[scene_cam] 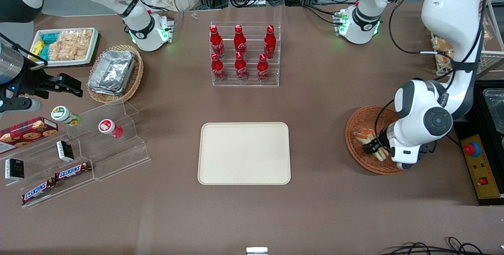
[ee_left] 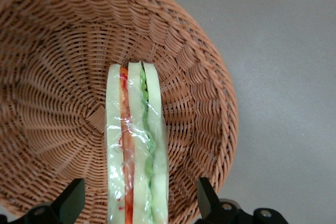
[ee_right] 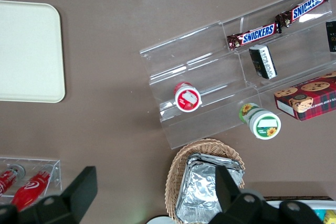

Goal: Place sandwich from basket to tray
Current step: 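Close the left gripper on the sandwich and lift it from the basket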

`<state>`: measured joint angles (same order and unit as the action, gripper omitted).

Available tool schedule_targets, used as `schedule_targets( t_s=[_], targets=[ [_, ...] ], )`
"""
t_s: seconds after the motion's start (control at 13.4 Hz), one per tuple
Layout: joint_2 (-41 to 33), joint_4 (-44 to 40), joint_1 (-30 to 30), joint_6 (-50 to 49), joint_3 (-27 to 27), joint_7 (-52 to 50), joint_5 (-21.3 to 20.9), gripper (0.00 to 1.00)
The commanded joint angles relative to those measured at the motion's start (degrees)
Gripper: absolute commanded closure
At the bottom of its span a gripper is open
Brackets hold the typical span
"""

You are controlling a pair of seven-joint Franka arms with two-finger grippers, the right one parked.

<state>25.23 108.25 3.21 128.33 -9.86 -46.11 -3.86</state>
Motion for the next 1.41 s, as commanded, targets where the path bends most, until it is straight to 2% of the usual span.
schedule_targets(
  t_s=[0.0,0.15,0.22,0.3,0.37,0.45,0.52,0.67,0.89,1.12,1.19,1.34],
  targets=[
    [0.6,1.7,0.0,1.9,0.2,-2.2,-0.8,0.14],
    [1.1,1.5,0.0,2.0,0.2,-2.9,-0.8,0.27],
    [1.2,1.3,0.0,2.0,0.2,-2.9,-0.8,0.41],
    [1.2,1.3,-0.1,1.9,0.2,-2.9,-0.8,0.63],
    [1.0,1.2,-0.1,1.6,0.2,-2.8,-0.9,0.78],
    [0.4,0.9,-0.1,0.8,0.2,-2.7,-0.9,0.89],
    [-0.7,0.5,-0.1,-1.6,0.2,-2.7,-1.0,0.94],
    [-4.6,-0.4,-0.1,-6.8,0.0,-2.1,-1.0,0.99],
    [-10.3,-4.0,-0.1,-15.1,-0.3,1.1,-0.2,1.0],
    [-11.3,-14.0,-0.3,-27.6,-0.9,7.2,1.1,1.0],
    [-11.1,-18.0,-0.2,-30.7,-2.6,9.4,1.2,1.0],
    [-10.9,-21.0,-0.2,-33.1,-5.1,14.4,1.6,1.0]
  ],
)
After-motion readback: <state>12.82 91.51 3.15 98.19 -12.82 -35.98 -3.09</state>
